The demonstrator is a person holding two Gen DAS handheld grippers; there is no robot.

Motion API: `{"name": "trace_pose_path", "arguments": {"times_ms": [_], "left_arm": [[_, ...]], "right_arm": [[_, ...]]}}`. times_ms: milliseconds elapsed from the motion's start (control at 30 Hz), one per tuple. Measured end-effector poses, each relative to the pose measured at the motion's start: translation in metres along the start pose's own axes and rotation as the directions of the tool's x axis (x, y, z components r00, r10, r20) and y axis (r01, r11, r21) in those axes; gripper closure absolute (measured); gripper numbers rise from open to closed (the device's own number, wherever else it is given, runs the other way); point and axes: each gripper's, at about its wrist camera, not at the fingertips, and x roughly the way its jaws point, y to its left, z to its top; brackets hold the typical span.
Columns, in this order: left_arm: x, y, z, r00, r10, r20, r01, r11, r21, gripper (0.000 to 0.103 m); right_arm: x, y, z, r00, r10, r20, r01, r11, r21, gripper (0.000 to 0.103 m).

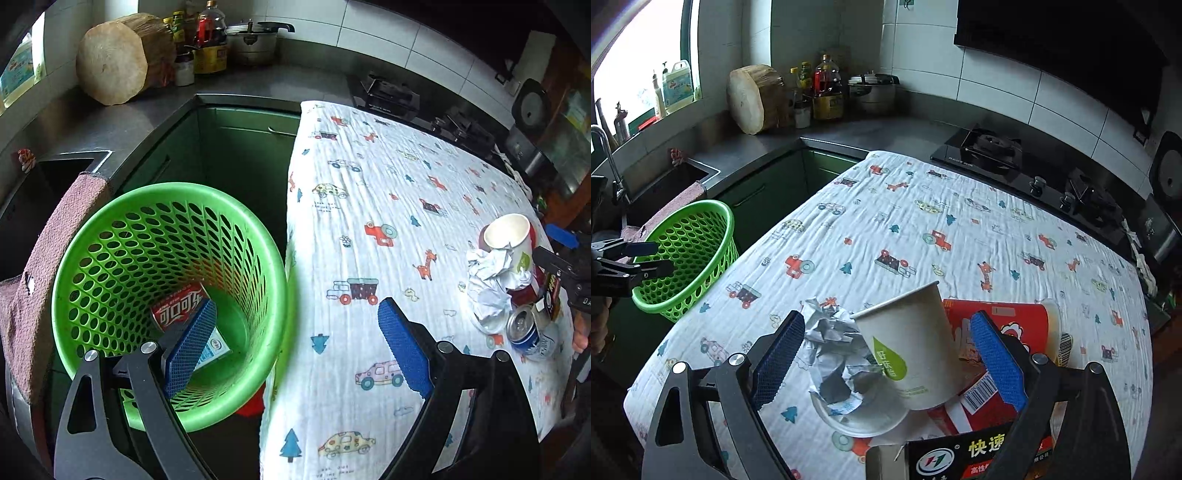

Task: Collect trash
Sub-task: 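Grasp the crumpled foil with the left tool while the right tool grasps the white paper cup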

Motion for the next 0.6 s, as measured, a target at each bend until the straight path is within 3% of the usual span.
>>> {"name": "trace_pose_path", "arguments": {"times_ms": [433,600], "left_arm": [[0.023,-0.035,0.005,0.999,0.001,-0.038,0.001,0.999,0.053,0.015],[0.030,-0.052,0.007,0.999,-0.021,-0.049,0.025,0.997,0.076,0.015]], "right_arm": [[0.038,-0.011,-0.004,0.996,0.051,-0.078,-0.055,0.997,-0.057,0.022],[0.043,-0.010,-0.004,0.995,0.061,-0.079,-0.066,0.996,-0.063,0.036]]}}
